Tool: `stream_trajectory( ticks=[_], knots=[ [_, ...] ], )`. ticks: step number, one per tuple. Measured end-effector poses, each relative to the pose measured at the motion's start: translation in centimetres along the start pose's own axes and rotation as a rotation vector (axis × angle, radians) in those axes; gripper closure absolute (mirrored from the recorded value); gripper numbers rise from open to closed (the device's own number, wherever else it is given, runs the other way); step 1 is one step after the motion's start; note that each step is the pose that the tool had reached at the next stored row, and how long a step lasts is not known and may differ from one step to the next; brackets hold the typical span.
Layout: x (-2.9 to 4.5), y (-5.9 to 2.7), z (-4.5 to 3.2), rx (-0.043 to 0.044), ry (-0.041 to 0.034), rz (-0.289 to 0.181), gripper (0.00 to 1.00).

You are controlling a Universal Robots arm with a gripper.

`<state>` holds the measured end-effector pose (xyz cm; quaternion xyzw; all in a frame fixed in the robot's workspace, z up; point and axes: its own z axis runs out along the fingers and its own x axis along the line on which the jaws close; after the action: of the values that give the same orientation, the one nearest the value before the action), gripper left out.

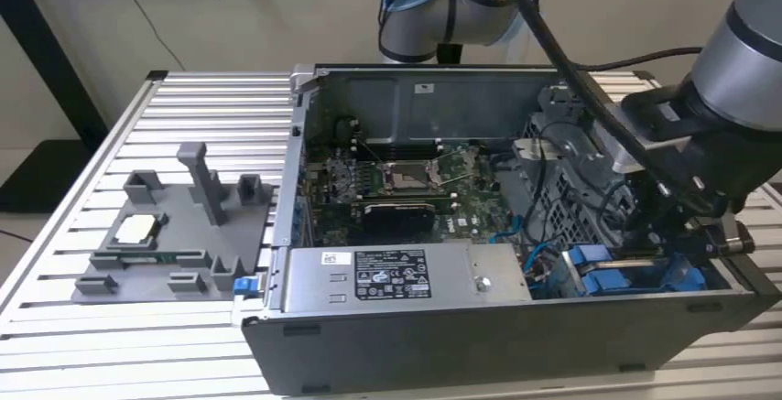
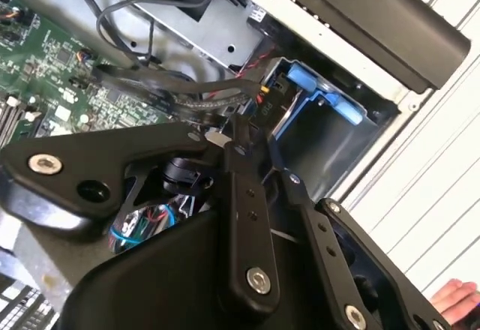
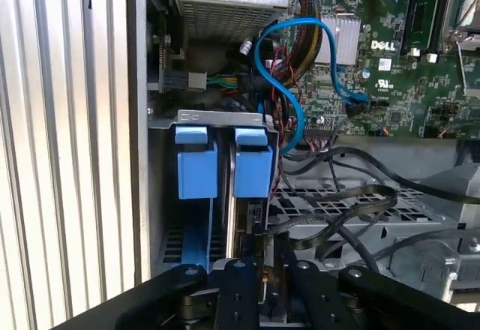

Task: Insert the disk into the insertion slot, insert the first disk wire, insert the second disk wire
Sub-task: 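Insert the second disk wire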

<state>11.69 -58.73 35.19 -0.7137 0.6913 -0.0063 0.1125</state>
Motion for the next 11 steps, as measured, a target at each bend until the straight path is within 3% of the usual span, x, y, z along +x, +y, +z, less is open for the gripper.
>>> stream_trajectory(
  ticks=[4, 11],
  knots=[
    [-0.18, -0.2, -1.17, -0.001, 0.0002, 0.0, 0.76],
    [-0.2, -0.23, -1.28, -0.001, 0.0001, 0.0, 0.76]
  ],
)
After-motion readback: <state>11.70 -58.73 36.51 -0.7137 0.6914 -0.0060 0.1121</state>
